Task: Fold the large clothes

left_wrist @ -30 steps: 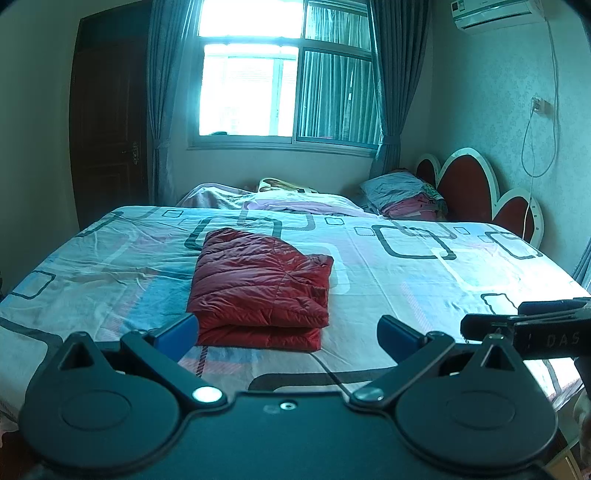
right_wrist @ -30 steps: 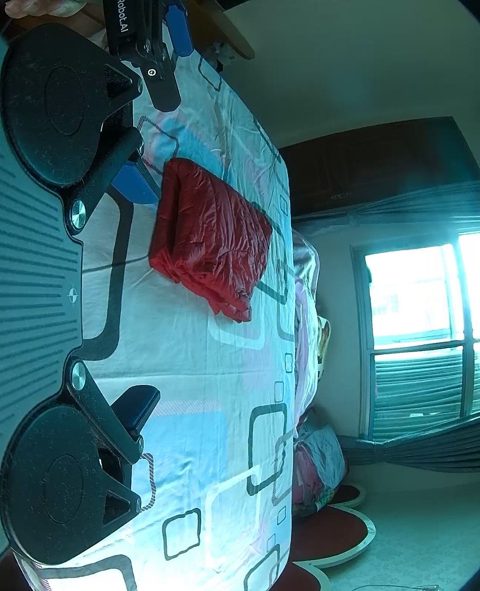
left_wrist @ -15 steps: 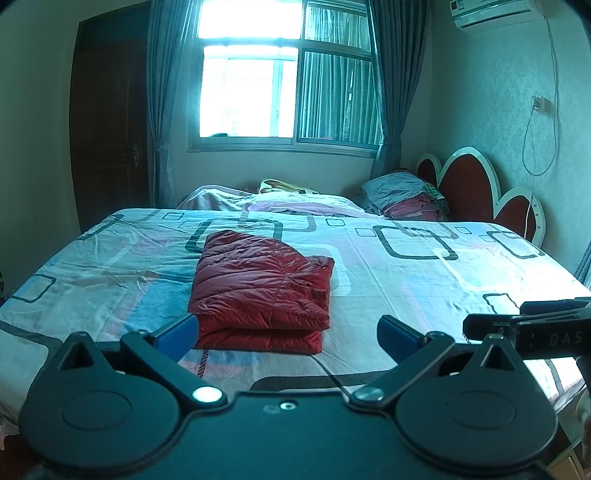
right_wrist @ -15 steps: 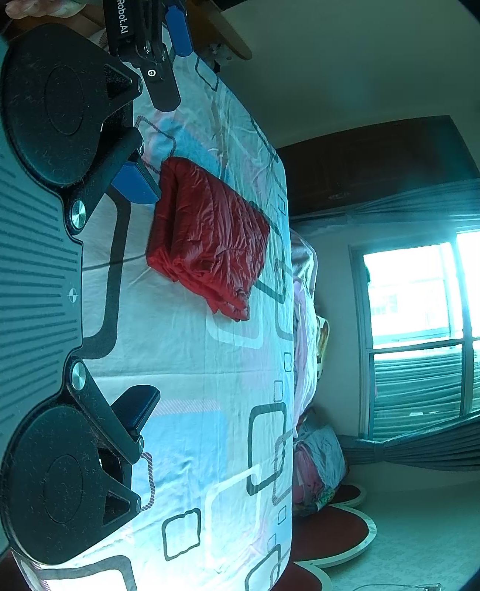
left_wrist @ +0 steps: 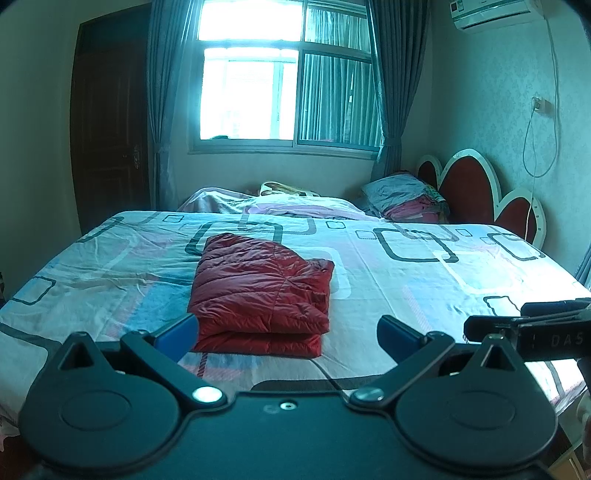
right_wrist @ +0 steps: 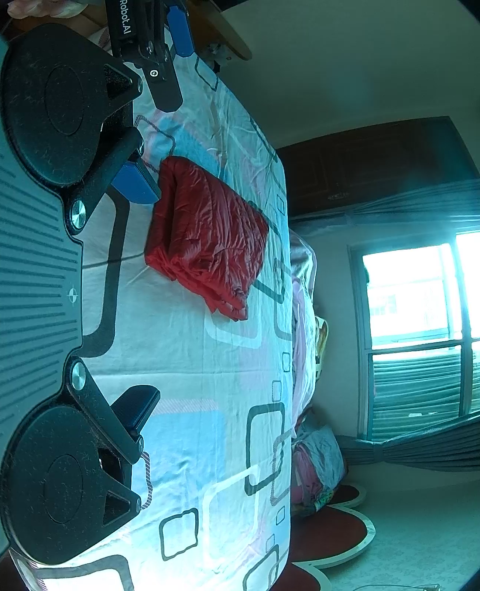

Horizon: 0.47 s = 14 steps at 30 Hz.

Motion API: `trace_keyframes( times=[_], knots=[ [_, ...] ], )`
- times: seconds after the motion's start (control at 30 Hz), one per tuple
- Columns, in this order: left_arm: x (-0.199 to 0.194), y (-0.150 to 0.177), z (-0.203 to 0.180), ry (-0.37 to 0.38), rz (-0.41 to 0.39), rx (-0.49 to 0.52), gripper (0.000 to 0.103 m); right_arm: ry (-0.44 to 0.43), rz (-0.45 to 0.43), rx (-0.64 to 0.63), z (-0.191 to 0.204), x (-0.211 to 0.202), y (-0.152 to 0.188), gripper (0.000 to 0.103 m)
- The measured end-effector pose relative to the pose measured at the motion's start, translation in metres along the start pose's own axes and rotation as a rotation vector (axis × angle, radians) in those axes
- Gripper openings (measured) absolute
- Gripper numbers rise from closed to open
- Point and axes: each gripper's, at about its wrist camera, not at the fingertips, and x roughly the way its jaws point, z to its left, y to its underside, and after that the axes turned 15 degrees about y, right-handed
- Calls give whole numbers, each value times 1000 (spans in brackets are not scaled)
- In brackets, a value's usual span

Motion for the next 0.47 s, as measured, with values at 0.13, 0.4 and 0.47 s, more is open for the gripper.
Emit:
trace_keyframes(
  times=[0.13, 0.4, 0.47],
  knots=[
    [0, -1, -1, -4, -5, 1, 103, 1, -4, -1, 0, -1, -1, 103],
    [-1, -3, -3, -9, -21, 2, 102, -1, -9, -2, -2, -2, -2, 103],
    [-1, -3, -4, -6, -21, 2, 103, -4, -12, -3, -2, -2, -4, 103]
  ],
)
